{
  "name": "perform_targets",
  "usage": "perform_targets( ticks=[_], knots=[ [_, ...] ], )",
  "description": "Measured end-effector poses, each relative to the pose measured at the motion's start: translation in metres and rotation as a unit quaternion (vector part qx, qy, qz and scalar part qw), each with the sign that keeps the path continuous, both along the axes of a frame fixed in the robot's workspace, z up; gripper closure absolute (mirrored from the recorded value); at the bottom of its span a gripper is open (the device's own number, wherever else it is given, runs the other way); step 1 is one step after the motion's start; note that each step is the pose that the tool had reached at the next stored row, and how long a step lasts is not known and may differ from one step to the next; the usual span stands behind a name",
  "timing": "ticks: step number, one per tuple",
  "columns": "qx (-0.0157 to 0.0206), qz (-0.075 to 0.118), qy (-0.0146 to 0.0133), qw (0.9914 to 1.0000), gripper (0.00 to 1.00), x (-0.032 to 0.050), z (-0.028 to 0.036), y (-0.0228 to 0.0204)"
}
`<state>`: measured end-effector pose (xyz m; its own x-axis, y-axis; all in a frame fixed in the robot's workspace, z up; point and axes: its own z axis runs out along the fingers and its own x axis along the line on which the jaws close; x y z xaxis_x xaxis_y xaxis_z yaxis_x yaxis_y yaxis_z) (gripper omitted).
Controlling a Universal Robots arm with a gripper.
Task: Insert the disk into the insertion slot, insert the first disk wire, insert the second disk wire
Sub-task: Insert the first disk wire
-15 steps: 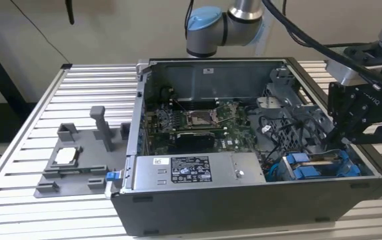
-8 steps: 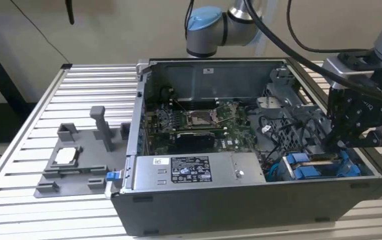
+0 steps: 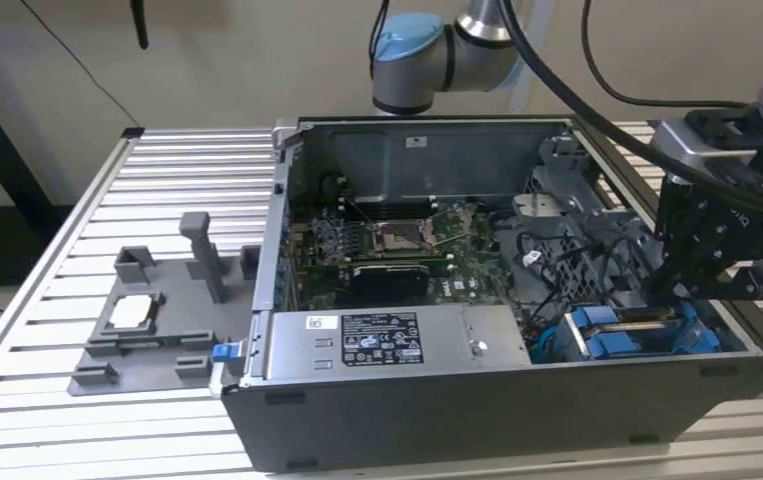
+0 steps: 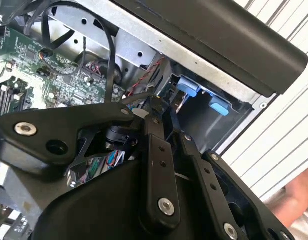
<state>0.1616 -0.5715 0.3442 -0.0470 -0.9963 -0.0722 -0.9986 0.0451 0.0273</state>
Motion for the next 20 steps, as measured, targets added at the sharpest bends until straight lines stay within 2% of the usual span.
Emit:
perform_targets(
  ticks=[2,5,6,8,11,12,16,20],
  knots=[
    [0.0025,0.000,0.0055,0.99998,0.81,0.0007,-0.0008,-0.0026],
    [0.0039,0.000,0.0176,0.99984,0.81,0.0017,-0.0017,-0.0047],
    [0.0046,0.000,0.0201,0.99979,0.81,0.0025,-0.0023,-0.0050],
    [0.0066,0.000,0.0217,0.99974,0.81,0.0045,-0.0035,-0.0057],
    [0.0080,0.000,0.0223,0.99972,0.81,0.0075,-0.0047,-0.0062],
    [0.0085,0.000,0.0235,0.99969,0.81,0.0082,-0.0052,-0.0063],
    [0.0113,0.000,0.0312,0.99945,0.81,0.0097,-0.0073,-0.0063],
    [0.0122,0.000,0.0319,0.99942,0.81,0.0099,-0.0094,-0.0064]
  ],
)
